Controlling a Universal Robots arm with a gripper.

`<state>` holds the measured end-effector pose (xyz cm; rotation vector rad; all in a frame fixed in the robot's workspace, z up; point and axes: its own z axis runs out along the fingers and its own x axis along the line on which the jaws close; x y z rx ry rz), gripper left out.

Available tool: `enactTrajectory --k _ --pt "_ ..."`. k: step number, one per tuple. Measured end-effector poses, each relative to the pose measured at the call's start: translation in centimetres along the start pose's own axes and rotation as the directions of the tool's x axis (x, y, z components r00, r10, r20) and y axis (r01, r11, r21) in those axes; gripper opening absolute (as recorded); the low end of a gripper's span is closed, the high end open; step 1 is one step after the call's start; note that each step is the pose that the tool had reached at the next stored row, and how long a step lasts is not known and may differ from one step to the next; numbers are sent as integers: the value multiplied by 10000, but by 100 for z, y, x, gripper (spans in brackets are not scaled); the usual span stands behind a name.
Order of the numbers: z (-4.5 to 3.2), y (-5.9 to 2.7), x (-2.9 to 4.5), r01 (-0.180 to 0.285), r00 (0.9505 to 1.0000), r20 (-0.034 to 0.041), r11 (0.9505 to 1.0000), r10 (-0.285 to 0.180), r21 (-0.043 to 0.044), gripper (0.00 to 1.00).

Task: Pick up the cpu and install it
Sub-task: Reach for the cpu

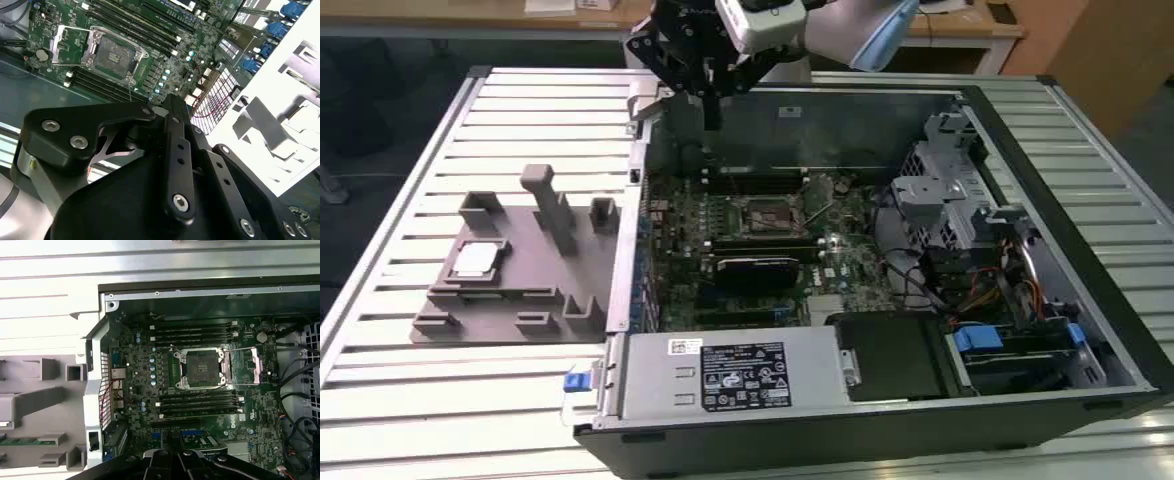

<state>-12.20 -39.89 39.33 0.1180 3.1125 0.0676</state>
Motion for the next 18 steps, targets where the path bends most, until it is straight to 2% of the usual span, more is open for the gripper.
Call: enactTrajectory --k 9,18 --pt "0 -1 12 0 10000 0 10000 0 0 11" --pt "-2 -5 71 0 10000 0 10000 0 -2 11"
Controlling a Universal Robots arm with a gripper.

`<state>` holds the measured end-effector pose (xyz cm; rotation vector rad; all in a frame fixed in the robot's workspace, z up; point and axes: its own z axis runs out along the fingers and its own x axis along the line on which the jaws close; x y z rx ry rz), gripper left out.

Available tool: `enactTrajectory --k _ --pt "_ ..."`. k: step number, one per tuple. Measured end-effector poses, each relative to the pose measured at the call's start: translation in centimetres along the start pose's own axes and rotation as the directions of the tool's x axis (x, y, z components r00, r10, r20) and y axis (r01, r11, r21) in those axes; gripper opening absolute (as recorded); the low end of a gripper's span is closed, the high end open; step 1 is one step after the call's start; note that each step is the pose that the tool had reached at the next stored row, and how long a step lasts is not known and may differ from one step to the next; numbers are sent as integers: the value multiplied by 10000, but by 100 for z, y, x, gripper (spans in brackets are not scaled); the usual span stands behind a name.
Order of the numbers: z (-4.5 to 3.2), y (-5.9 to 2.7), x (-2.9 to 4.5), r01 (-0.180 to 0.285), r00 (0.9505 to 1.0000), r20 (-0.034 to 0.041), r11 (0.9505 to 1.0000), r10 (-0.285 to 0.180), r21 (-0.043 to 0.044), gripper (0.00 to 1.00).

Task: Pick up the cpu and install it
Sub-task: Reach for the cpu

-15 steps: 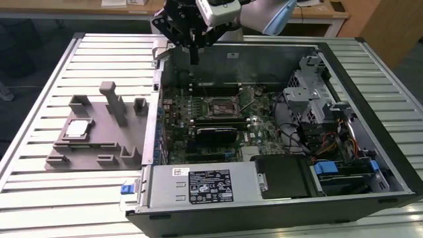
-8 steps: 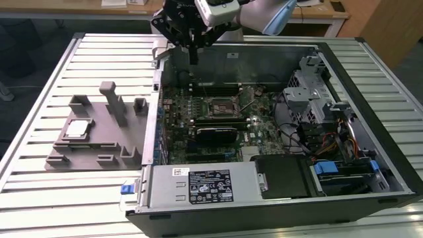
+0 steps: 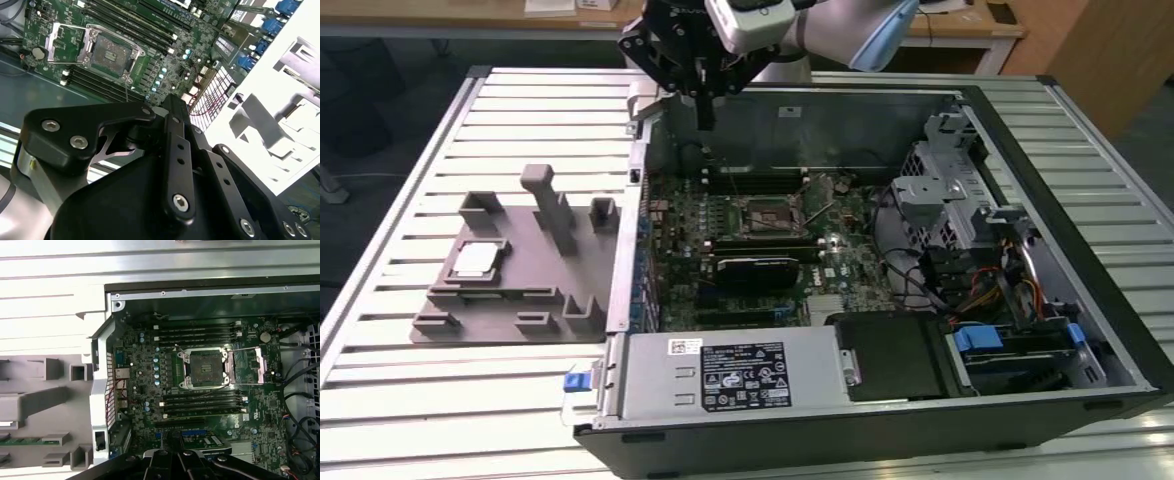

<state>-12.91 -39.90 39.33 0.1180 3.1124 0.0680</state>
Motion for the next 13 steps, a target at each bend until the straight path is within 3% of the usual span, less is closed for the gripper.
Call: enactTrajectory --k 13 --pt "-5 -12 167 2 10000 15 10000 -2 -4 11"
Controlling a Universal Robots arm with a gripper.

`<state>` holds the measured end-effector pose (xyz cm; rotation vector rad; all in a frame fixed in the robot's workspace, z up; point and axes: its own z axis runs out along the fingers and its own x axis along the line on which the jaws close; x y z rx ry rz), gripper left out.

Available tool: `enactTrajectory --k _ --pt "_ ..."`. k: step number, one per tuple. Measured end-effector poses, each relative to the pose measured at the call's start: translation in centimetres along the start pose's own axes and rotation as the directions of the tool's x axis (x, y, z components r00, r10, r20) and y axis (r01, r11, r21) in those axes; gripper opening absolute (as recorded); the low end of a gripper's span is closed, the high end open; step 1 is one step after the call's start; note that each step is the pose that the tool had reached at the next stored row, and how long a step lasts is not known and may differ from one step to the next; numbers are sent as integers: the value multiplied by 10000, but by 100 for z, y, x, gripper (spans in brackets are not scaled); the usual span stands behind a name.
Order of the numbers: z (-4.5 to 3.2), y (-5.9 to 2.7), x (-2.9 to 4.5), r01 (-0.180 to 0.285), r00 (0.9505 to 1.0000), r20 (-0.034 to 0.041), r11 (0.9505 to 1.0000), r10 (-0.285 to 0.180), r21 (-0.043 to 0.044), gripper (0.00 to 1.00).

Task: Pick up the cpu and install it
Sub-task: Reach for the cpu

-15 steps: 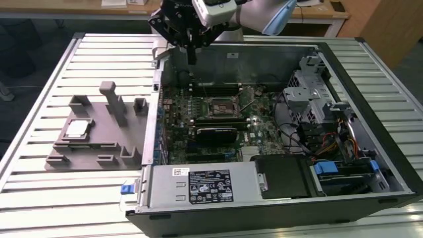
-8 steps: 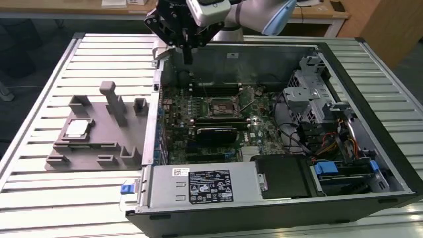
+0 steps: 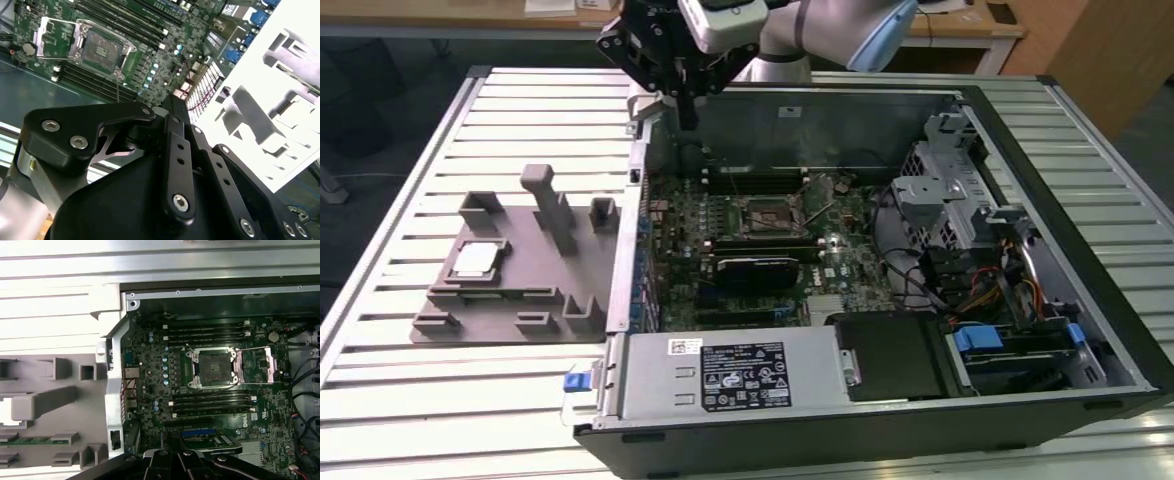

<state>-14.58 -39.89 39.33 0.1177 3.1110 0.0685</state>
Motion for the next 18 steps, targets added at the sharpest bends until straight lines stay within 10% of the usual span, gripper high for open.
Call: enactTrajectory --k 18 --pt "-10 -24 322 1 10000 50 10000 -1 -20 11"
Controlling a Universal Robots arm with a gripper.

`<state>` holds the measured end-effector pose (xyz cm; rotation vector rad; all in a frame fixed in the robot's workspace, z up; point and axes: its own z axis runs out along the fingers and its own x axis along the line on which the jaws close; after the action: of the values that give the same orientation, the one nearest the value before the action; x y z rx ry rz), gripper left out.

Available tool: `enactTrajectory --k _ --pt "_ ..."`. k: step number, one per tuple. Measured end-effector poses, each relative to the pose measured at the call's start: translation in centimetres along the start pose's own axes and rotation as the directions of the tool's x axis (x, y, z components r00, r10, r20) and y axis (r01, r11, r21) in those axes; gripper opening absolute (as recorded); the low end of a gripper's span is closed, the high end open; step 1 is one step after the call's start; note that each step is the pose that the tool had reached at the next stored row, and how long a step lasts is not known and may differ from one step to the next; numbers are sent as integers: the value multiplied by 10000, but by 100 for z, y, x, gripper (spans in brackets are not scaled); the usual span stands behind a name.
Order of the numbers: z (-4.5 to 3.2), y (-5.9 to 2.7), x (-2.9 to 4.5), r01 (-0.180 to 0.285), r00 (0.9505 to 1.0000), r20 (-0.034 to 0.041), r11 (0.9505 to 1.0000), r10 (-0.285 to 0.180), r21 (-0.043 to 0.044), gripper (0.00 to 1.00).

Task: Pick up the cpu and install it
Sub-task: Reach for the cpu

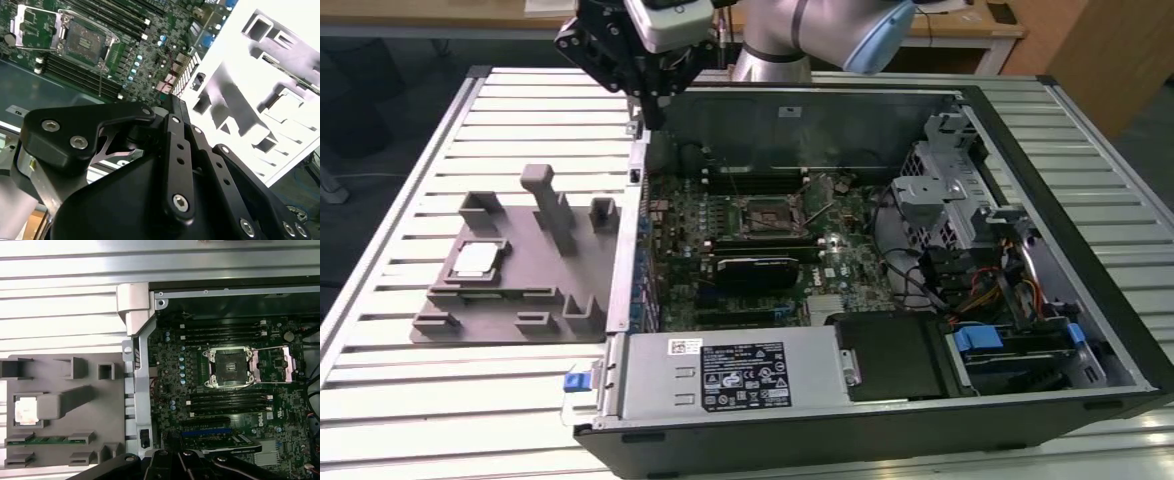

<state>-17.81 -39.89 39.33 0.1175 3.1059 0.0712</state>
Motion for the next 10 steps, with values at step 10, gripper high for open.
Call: enactTrajectory --k 10 --pt "-6 -15 196 0 10000 25 10000 0 -5 11"
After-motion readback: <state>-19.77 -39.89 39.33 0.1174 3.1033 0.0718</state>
